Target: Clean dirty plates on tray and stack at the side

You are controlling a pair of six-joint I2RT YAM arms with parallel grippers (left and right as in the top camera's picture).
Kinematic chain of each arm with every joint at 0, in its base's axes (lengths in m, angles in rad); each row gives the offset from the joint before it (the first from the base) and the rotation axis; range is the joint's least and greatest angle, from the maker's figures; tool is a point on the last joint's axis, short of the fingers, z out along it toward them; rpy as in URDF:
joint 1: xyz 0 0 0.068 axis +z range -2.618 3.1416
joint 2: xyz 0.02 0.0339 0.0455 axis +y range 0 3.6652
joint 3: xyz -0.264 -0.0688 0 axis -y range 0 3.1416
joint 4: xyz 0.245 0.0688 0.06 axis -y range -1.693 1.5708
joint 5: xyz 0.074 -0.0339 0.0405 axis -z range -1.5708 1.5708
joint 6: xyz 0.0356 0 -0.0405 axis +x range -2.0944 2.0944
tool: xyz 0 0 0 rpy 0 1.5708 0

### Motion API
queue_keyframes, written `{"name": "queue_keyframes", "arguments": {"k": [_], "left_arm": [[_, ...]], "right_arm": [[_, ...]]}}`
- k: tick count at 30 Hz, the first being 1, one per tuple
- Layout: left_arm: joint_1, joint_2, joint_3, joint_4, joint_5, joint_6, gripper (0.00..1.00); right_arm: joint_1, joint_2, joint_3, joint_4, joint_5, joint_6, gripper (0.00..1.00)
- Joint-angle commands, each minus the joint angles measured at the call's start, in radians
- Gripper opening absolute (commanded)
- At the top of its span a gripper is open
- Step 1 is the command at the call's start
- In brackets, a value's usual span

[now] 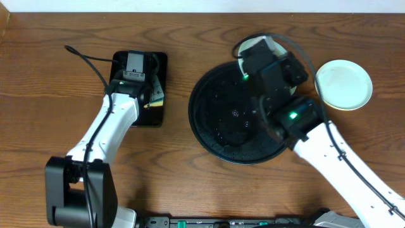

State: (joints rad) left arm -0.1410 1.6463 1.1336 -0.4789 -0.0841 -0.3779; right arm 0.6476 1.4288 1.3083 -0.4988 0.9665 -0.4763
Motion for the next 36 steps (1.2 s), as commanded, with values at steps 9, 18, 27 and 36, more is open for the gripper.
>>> {"name": "queue_keyframes", "arguments": {"k": [9, 18, 27, 36], "left_arm": [[0.096, 0.014, -0.006, 0.003, 0.030, 0.025, 0.08], [0.116, 0.073, -0.012, 0.016, 0.058, 0.026, 0.08], [0.134, 0.152, -0.011, 0.043, 0.047, 0.027, 0.30], [0.185, 0.060, -0.006, 0.023, 0.047, 0.026, 0.65]], "right_arm": [[0.133, -0.017, 0.016, 0.097, 0.262, -0.217, 0.01], [0.133, -0.017, 0.016, 0.147, 0.290, -0.209, 0.01], [0.133, -0.017, 0.016, 0.143, 0.294, -0.199, 0.01], [0.132, -0.017, 0.016, 0.109, 0.294, -0.087, 0.01]]}}
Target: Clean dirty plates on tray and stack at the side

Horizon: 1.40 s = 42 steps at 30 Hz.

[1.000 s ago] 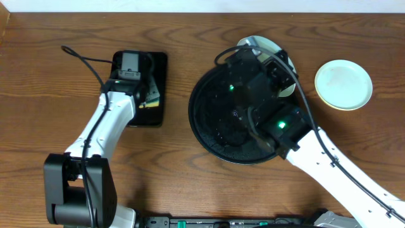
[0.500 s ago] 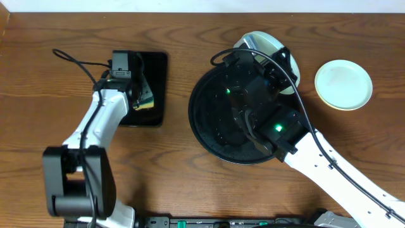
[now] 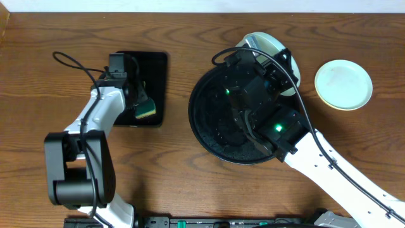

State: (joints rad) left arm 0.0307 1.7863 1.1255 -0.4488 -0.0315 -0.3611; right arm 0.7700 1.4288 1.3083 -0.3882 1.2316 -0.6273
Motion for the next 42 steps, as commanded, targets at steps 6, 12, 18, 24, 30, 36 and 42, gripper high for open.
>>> {"name": "queue_keyframes", "arguments": {"k": [6, 12, 18, 24, 30, 36, 42], "left_arm": [[0.013, -0.335, 0.003, -0.032, 0.046, 0.001, 0.66], [0.013, -0.534, 0.003, -0.084, 0.066, 0.002, 0.76], [0.013, -0.592, 0.003, -0.171, 0.077, 0.001, 0.79], [0.013, -0.585, 0.003, -0.240, 0.077, 0.001, 0.80], [0.013, -0.585, 0.003, -0.258, 0.076, 0.002, 0.80], [0.013, -0.585, 0.003, -0.258, 0.076, 0.002, 0.81], [0.013, -0.585, 0.003, -0.258, 0.076, 0.002, 0.81]], "right_arm": [[0.005, -0.017, 0.016, -0.007, 0.028, 0.154, 0.01], [-0.048, -0.017, 0.016, -0.117, -0.040, 0.346, 0.01], [-0.245, -0.017, 0.016, -0.316, -0.435, 0.689, 0.01], [-0.602, -0.017, 0.015, -0.351, -1.048, 0.814, 0.02], [-0.962, 0.008, 0.007, -0.365, -1.248, 0.918, 0.02], [-1.204, 0.097, -0.005, -0.339, -1.245, 1.002, 0.02], [-1.285, 0.217, -0.005, -0.271, -1.248, 1.084, 0.02]]}}
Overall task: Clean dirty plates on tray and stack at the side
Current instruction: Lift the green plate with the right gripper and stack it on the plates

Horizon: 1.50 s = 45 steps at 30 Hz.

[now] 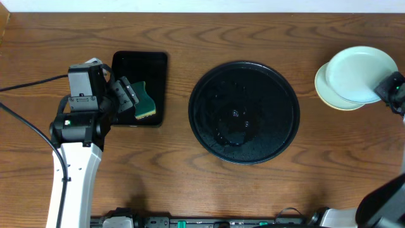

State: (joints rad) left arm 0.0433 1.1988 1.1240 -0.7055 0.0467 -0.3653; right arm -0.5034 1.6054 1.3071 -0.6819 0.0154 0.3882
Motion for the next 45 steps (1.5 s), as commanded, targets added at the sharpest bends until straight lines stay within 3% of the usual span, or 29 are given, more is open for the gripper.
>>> {"name": "queue_keyframes", "arguments": {"k": [1, 9, 12, 16, 22, 30, 36, 37, 38, 45], "left_arm": [[0.000, 0.003, 0.005, -0.001, -0.002, 0.006, 0.81], [0.000, 0.003, 0.005, -0.001, -0.002, 0.006, 0.81], [0.000, 0.003, 0.005, -0.001, -0.002, 0.006, 0.81], [0.000, 0.003, 0.005, -0.001, -0.002, 0.006, 0.81], [0.000, 0.003, 0.005, -0.001, -0.002, 0.006, 0.81], [0.000, 0.002, 0.005, -0.001, -0.002, 0.006, 0.81], [0.000, 0.003, 0.005, -0.001, -0.002, 0.006, 0.81], [0.000, 0.003, 0.005, -0.001, -0.002, 0.006, 0.81], [0.000, 0.003, 0.005, -0.001, -0.002, 0.006, 0.81], [0.000, 0.003, 0.005, -0.001, -0.002, 0.006, 0.81]], "right_arm": [[-0.011, 0.060, -0.004, 0.041, -0.031, 0.068, 0.01], [-0.009, 0.212, -0.004, 0.156, -0.032, 0.068, 0.01], [-0.009, 0.242, -0.004, 0.173, -0.032, 0.068, 0.34], [-0.010, 0.227, 0.002, 0.185, -0.054, 0.047, 0.61], [-0.010, 0.088, 0.004, 0.143, -0.169, 0.000, 0.68], [0.021, -0.235, 0.000, -0.157, -0.290, -0.002, 0.70], [0.146, -0.467, -0.117, -0.305, -0.292, -0.045, 0.72], [0.172, -0.503, -0.149, -0.318, -0.307, -0.045, 0.78], [0.198, -0.536, -0.180, -0.326, -0.331, -0.044, 0.99], [0.340, -0.689, -0.386, -0.352, -0.531, 0.061, 0.99]]}}
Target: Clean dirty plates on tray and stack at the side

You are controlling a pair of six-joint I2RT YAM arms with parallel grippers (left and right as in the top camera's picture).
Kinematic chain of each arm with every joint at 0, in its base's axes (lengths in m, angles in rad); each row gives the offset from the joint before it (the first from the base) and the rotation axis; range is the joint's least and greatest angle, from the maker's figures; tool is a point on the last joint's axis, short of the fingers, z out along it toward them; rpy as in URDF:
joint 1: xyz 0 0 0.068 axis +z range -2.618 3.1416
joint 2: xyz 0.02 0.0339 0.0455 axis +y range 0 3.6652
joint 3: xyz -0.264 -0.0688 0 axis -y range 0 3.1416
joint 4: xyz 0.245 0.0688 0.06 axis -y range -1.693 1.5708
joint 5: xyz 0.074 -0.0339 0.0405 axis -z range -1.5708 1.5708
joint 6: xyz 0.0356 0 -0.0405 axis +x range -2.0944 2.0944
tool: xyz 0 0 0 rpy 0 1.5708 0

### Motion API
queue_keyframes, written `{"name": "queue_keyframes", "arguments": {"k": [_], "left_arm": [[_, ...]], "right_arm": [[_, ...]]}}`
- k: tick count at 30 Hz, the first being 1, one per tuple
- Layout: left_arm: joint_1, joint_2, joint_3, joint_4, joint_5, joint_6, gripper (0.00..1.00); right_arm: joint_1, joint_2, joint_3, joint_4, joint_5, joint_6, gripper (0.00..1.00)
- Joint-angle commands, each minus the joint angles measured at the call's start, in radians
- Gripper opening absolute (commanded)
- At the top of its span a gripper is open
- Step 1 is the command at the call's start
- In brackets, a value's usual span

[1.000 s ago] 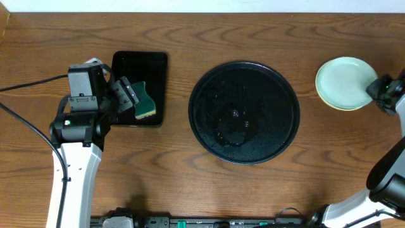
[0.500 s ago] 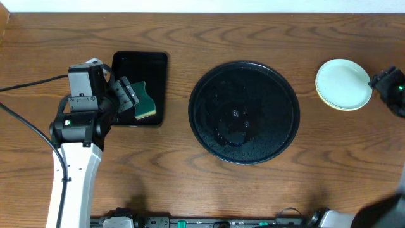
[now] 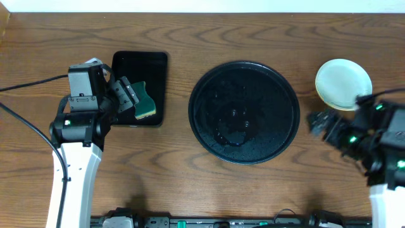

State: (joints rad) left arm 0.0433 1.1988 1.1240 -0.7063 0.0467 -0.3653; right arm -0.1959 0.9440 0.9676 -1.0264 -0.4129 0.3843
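The round black tray lies mid-table with only wet smears on it. To its right, the pale green plates sit stacked as one neat disc on the wood. My right gripper hovers just below and left of the stack, apart from it, its fingers spread and empty. A green and yellow sponge rests in the small black rectangular dish at the left. My left gripper sits at the dish's left edge, right beside the sponge, fingers apart.
Both white arms reach in from the table's front edge, the left arm along the left side and the right arm at the far right. A black cable trails from the left wrist.
The upper plate, which sat offset above the lower one with my right gripper at the frame's right edge, now lies squarely on the stack. The right gripper has come away, down and left. The left arm is unmoved.
At first my right gripper was on a plate at the tray's back rim and the left gripper was over the sponge dish. Then the left gripper stood over the sponge. Later the sponge lay free in the dish and the plate was above the side plate; now it is stacked.
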Motion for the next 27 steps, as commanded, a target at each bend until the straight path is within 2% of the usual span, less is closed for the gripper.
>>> {"name": "queue_keyframes", "arguments": {"k": [1, 7, 13, 22, 25, 27], "left_arm": [[0.000, 0.003, 0.005, 0.000, -0.002, 0.006, 0.81], [0.000, 0.003, 0.005, 0.000, -0.002, 0.006, 0.81], [0.000, 0.003, 0.005, 0.000, -0.002, 0.006, 0.82], [0.000, 0.003, 0.005, 0.000, -0.002, 0.006, 0.82], [0.000, 0.003, 0.005, 0.000, -0.002, 0.006, 0.82], [0.000, 0.003, 0.005, 0.000, -0.002, 0.006, 0.82]], "right_arm": [[0.042, -0.035, -0.065, -0.016, -0.104, 0.089, 0.99], [0.050, -0.031, -0.122, -0.079, -0.103, 0.188, 0.99], [0.050, -0.018, -0.125, -0.089, 0.000, 0.183, 0.99], [0.055, -0.017, -0.136, -0.080, 0.005, 0.183, 0.99], [0.079, -0.020, -0.187, -0.018, 0.005, 0.156, 0.99], [0.112, -0.046, -0.261, 0.096, -0.002, 0.100, 0.99]]}}
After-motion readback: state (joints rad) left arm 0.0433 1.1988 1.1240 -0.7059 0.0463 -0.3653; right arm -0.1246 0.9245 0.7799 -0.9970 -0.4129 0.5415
